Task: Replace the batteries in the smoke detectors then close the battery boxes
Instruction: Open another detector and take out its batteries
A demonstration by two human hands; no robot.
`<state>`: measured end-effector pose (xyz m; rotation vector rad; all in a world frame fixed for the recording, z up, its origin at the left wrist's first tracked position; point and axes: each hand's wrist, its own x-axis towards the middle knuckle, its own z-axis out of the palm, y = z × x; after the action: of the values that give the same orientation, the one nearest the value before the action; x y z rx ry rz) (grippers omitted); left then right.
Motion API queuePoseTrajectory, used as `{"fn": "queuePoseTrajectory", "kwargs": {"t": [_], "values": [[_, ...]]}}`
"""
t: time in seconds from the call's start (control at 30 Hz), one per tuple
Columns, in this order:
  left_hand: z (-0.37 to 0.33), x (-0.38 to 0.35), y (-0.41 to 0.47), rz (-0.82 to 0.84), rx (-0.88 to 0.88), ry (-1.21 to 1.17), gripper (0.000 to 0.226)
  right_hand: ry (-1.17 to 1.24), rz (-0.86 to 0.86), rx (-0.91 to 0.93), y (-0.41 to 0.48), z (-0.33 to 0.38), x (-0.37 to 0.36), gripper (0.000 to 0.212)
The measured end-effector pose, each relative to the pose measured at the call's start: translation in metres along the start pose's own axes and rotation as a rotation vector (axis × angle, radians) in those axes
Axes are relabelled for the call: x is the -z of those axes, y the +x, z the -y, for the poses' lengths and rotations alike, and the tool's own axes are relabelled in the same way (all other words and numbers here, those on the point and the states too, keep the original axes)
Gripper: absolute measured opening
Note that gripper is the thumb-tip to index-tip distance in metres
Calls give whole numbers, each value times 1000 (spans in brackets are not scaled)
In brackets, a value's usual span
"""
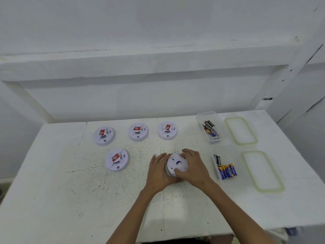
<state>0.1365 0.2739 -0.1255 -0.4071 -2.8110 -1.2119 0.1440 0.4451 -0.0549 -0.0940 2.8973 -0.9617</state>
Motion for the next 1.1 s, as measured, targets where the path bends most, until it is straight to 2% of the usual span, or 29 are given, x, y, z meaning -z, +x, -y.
{"fn": "queuePoseTrajectory", "kwargs": {"t": [0.17, 0.3, 0.43, 0.53, 0.63, 0.77, 0.83, 0.9, 1.0, 1.1], "values": [[-3, 4, -1, -44, -30, 42, 86, -13, -29, 27, 0, -1, -2, 80], [-2, 5, -2, -46, -34, 33, 87, -212, -120, 134, -4, 1, 1, 67], [-1, 3, -3, -55, -46, 25, 87, -342, -143, 163, -4, 3, 3, 61], [0, 2, -3, -79, -61, 25, 83, -321, -141, 159, -4, 5, 3, 60], [1, 0, -2, -123, -81, 12, 78, -294, -104, 139, -5, 8, 4, 71], [2, -1, -4, -85, -44, 11, 85, -295, -63, 131, -5, 9, 2, 76], [3, -2, -4, -60, -32, 20, 85, -223, -55, 118, -5, 10, 2, 78], [3, -1, -3, -47, -26, 31, 85, -120, -95, 93, -2, 9, 5, 74], [0, 2, -3, -49, -31, 37, 98, -45, -183, 39, 8, 5, 16, 68], [-3, 6, -4, -54, -41, 22, 101, 16, -198, -106, 21, 0, 22, 64]]}}
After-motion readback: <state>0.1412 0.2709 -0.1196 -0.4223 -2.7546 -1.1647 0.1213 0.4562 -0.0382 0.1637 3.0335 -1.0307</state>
